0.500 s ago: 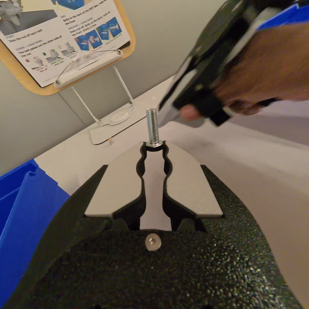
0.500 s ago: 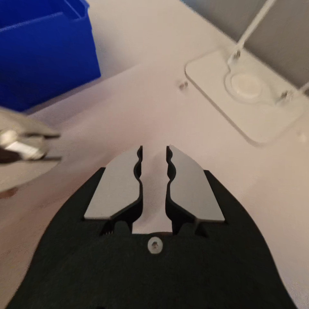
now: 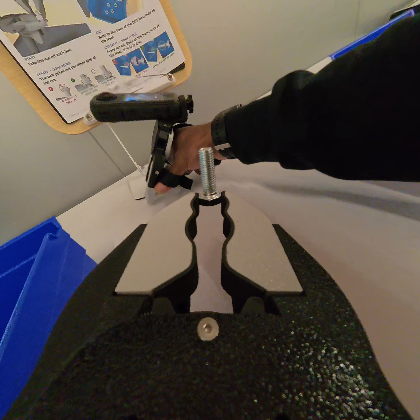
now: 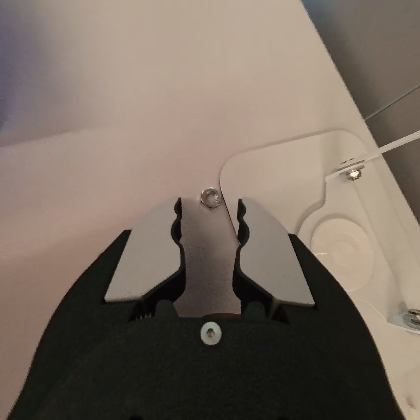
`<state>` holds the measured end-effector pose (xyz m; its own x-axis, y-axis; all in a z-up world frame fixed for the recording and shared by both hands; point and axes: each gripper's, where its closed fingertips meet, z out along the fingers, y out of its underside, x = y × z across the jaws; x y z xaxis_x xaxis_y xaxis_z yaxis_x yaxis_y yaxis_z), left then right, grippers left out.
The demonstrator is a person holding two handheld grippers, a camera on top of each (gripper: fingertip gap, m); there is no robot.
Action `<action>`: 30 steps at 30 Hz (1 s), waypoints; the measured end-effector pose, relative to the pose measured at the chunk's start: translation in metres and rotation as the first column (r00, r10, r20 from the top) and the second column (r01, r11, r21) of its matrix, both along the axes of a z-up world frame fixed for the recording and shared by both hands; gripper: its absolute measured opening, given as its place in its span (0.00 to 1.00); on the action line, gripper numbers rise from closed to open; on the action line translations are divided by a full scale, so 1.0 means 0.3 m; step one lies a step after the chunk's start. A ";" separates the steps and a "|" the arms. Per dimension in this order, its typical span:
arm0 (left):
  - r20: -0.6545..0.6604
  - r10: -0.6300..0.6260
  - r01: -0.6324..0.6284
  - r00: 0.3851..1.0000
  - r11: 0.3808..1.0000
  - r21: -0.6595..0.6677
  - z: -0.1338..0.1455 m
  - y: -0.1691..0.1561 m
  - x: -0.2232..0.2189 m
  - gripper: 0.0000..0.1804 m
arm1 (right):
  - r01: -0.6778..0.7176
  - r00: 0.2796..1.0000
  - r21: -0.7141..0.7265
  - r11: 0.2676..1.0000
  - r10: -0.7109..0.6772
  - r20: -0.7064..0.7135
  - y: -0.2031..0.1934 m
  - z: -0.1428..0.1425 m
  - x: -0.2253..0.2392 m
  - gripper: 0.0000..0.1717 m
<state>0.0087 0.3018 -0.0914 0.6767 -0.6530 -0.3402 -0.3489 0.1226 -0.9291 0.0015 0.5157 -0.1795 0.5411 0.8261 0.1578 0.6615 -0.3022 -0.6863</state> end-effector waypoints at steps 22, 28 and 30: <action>-0.011 0.036 -0.036 0.999 0.999 -0.020 0.007 0.089 0.022 0.10 | 0.090 0.895 0.170 0.981 -0.005 -0.447 -0.277 0.313 0.160 0.10; -0.123 0.010 0.005 0.992 0.993 0.121 0.010 0.180 0.118 0.10 | 0.024 0.750 0.276 0.961 0.165 -0.641 -0.560 0.515 0.274 0.10; -0.135 -0.025 0.044 0.991 0.990 0.137 0.006 0.156 0.130 0.10 | -0.023 0.759 0.279 0.960 0.199 -0.620 -0.620 0.509 0.263 0.10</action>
